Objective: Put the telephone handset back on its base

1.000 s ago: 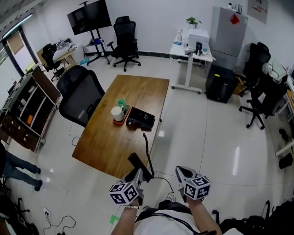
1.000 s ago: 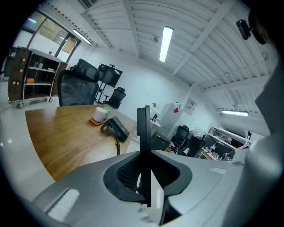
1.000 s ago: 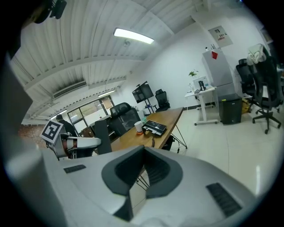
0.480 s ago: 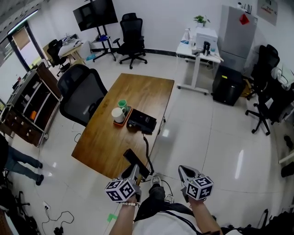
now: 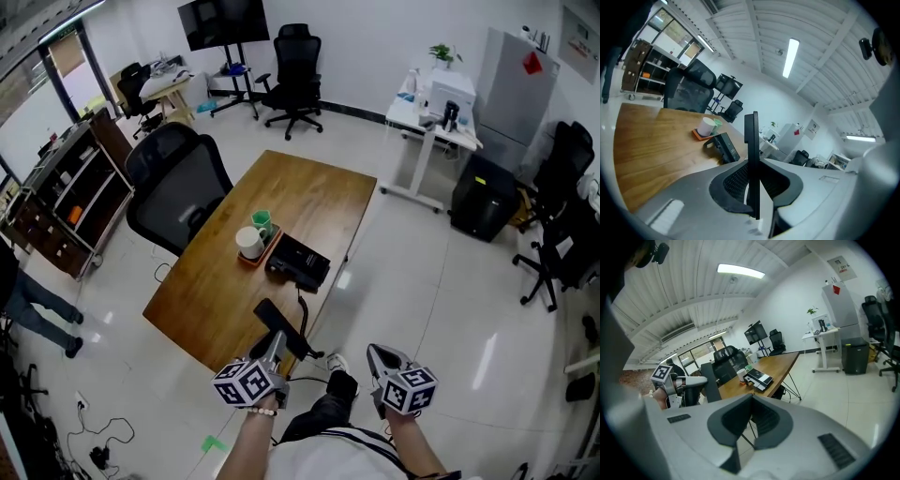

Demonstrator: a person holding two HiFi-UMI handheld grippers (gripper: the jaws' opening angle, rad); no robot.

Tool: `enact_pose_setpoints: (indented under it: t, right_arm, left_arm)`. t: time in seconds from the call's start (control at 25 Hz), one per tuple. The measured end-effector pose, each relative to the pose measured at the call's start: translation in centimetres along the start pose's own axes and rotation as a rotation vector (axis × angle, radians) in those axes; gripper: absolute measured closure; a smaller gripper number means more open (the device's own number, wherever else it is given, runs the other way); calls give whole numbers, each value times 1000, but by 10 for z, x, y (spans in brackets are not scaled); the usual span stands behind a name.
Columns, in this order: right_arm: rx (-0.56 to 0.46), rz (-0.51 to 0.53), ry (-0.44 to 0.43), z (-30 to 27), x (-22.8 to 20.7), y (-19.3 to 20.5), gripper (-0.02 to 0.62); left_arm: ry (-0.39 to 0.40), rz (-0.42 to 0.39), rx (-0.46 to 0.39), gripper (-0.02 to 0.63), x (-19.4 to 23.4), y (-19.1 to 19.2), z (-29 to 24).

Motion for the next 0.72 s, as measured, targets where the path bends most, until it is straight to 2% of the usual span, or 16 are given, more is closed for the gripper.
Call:
enact_pose_setpoints:
  t: [0.2,0.48,0.72]
  right_arm:
    - [30,49,-32,-33,-29,-33,598]
    - [67,100,-89,-80,-57,-80,598]
    - [105,122,-143,-113,-71,-97,598]
  left_arm:
    - [-3,79,-50,540,8,-12,-37]
    - [-74,125,-38,540,24,-13,-88]
    - [-88,189,-67,540,37,-17,-117]
Point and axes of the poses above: the fingertips, and each gripper's own axes: z backward along the fingers, x to its left, y out of its underside, the point moved 7 cm from there along z, backward along the fingers, and after that the axes turned 6 degrees about z, right-handed, at the moved point
